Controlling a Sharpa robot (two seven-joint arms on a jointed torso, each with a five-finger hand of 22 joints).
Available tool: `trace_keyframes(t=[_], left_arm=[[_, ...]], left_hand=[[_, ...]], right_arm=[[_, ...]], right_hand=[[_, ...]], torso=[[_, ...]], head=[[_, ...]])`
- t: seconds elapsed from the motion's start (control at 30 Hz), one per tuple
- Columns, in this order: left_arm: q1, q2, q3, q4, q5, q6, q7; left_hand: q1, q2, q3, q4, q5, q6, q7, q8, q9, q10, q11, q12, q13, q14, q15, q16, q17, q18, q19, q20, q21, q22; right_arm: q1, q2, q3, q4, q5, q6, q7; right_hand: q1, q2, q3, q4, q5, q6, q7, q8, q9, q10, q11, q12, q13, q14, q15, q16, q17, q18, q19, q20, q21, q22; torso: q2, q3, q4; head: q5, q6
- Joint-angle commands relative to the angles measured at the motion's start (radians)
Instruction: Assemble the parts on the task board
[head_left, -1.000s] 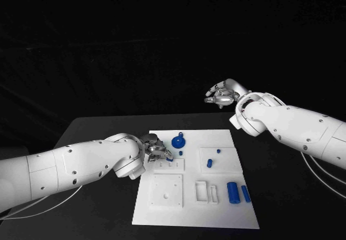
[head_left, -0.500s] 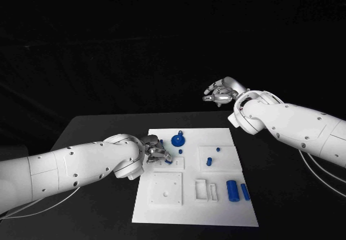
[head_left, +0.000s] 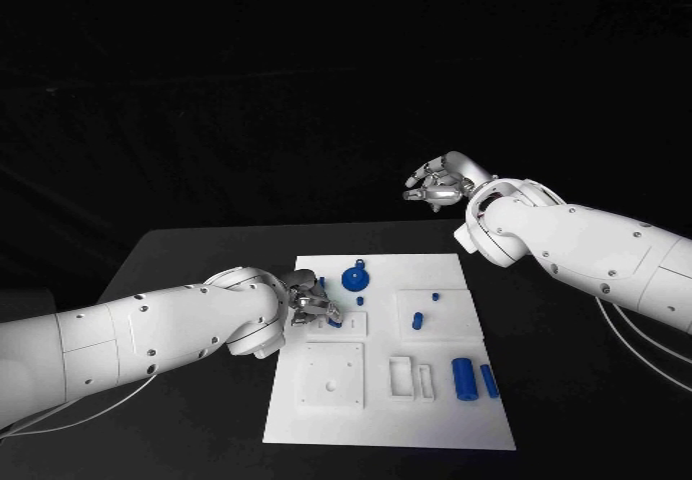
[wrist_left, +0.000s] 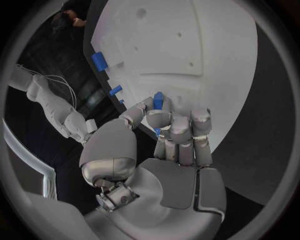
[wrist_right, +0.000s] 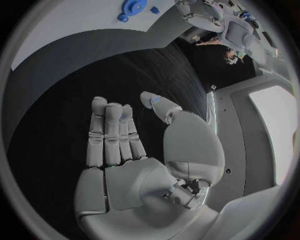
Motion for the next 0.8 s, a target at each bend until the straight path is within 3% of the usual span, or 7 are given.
trace_keyframes(t=[0.03,0.27,0.63,0.8], left_arm=[[-0.003,0.002,-0.001,-0.001,-0.012,0.020,-0.001],[-0.003,0.002,-0.001,0.000,-0.012,0.024,-0.001],[-0.003,0.002,-0.001,0.003,-0.012,0.087,0.005],[-0.003,0.003,-0.001,0.004,-0.012,0.102,0.005]], left_hand=[[0.001,0.012,0.005,0.007,0.003,0.179,-0.103,0.003,0.327,-0.034,-0.033,0.005,0.001,0.034,-0.066,0.007,-0.001,0.027,0.001,-0.091,0.006,0.015],[-0.002,0.012,0.004,0.008,0.001,0.178,-0.102,0.003,0.328,-0.036,-0.033,0.007,0.001,0.032,-0.066,0.008,-0.002,0.027,0.001,-0.091,0.007,0.015],[-0.019,0.011,0.001,0.021,-0.019,0.177,-0.101,-0.002,0.325,-0.041,-0.032,0.015,-0.001,0.029,-0.065,0.012,-0.007,0.028,-0.003,-0.090,0.009,0.015],[-0.027,0.007,0.000,0.025,-0.006,0.180,-0.101,-0.004,0.318,-0.043,-0.031,0.018,-0.003,0.027,-0.064,0.014,-0.010,0.029,-0.006,-0.090,0.009,0.014]], right_arm=[[0.001,0.001,0.001,0.001,0.002,0.010,0.006],[0.001,0.001,0.001,0.004,0.002,0.012,0.006],[0.001,0.001,0.001,0.009,0.004,0.022,0.007],[0.001,0.001,0.001,0.020,0.006,0.024,0.010]], right_hand=[[0.002,0.011,-0.003,-0.003,0.005,-0.005,0.005,-0.004,0.002,-0.006,0.000,-0.002,-0.002,-0.007,-0.001,-0.006,-0.002,0.008,-0.009,0.001,-0.004,0.001],[0.002,0.012,-0.003,-0.004,0.004,-0.005,0.005,-0.004,0.002,-0.006,0.000,-0.001,-0.003,-0.007,0.000,-0.006,-0.002,0.008,-0.009,0.002,-0.004,0.001],[0.002,0.013,-0.004,-0.005,0.006,-0.005,0.005,-0.004,0.002,-0.007,0.001,0.000,-0.004,-0.008,0.000,-0.007,-0.002,0.008,-0.009,0.002,-0.005,0.002],[0.001,0.015,-0.004,-0.009,0.044,-0.007,0.006,-0.004,0.002,-0.011,0.001,0.003,-0.012,-0.010,0.001,-0.007,-0.004,0.008,-0.011,0.004,-0.010,0.005]], torso=[[0.000,0.0002,0.0005],[-0.001,-0.0001,0.0011],[-0.001,-0.0001,0.0005],[-0.001,0.0000,0.0007]], head=[[-0.001,-0.002],[-0.002,-0.004],[-0.001,-0.005],[-0.001,-0.007]])
